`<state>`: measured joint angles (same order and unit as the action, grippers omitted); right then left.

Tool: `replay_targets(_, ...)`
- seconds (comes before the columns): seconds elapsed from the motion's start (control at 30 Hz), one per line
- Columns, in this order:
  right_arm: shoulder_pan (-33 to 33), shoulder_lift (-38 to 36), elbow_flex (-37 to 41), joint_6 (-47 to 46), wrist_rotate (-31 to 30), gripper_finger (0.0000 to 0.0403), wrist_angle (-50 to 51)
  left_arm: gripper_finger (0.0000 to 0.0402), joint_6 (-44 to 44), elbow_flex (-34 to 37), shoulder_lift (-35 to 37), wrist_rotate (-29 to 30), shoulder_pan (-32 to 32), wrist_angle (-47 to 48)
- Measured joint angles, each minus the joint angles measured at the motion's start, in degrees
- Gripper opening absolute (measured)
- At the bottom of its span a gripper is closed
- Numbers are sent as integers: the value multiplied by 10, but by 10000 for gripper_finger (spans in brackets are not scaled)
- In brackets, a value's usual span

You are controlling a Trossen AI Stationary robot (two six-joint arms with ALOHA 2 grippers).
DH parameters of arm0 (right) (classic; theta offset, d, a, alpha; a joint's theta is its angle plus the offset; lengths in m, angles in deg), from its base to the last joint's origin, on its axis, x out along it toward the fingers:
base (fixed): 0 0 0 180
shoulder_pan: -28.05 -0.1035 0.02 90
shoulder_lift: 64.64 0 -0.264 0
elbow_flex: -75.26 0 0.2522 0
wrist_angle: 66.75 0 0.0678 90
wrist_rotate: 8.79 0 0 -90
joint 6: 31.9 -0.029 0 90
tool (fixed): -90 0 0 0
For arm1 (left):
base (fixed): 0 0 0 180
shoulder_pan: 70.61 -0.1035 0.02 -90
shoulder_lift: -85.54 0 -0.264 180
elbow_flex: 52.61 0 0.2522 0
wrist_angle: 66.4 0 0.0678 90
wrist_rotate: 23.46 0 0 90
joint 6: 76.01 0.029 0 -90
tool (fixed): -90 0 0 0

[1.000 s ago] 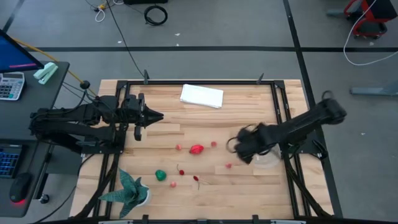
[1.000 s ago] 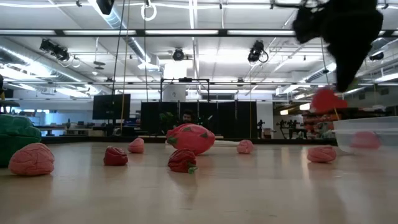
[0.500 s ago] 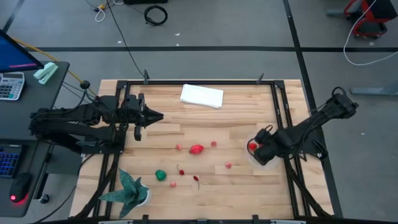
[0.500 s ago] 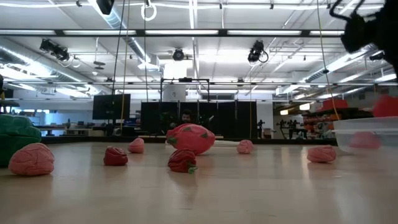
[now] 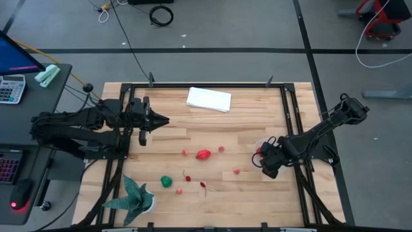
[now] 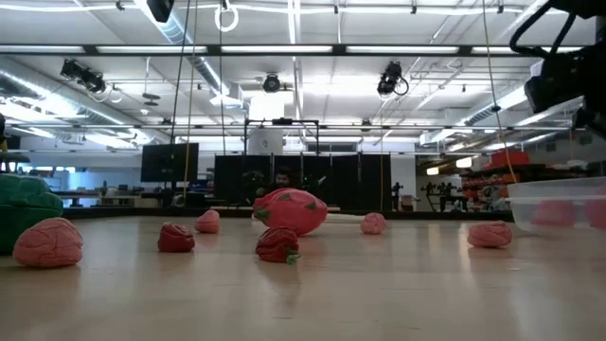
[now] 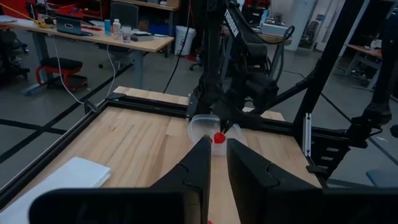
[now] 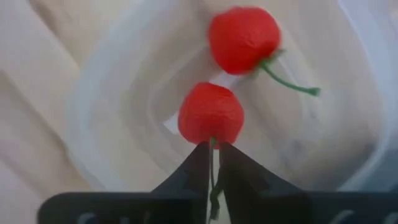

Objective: Pick and placing Produce into tupperware
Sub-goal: Put the red strawberry into the transparent bin, then put the pink peach into the transparent bin

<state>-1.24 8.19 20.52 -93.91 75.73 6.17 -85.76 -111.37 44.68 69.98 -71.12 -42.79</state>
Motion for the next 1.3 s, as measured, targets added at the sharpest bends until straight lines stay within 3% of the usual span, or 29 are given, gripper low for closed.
replay_targets(0.33, 0, -2, -70, 41, -3, 106, -10, 52, 0, 0, 0, 0, 0, 0)
replay_targets(0.53, 6, 4, -129, 132, -88, 110, -113, 59, 1, 0, 0, 0, 0, 0)
replay_targets(0.7, 30, 76, -123, 227, -47, 117, -253, 55, 1, 0, 0, 0, 0, 0)
replay_targets(0.97, 38, 193, -122, 284, -32, 146, -296, 55, 0, 0, 0, 0, 0, 15)
replay_targets(1.3, 38, 246, -122, 292, -40, 169, -331, 49, 0, 0, 0, 0, 0, 25)
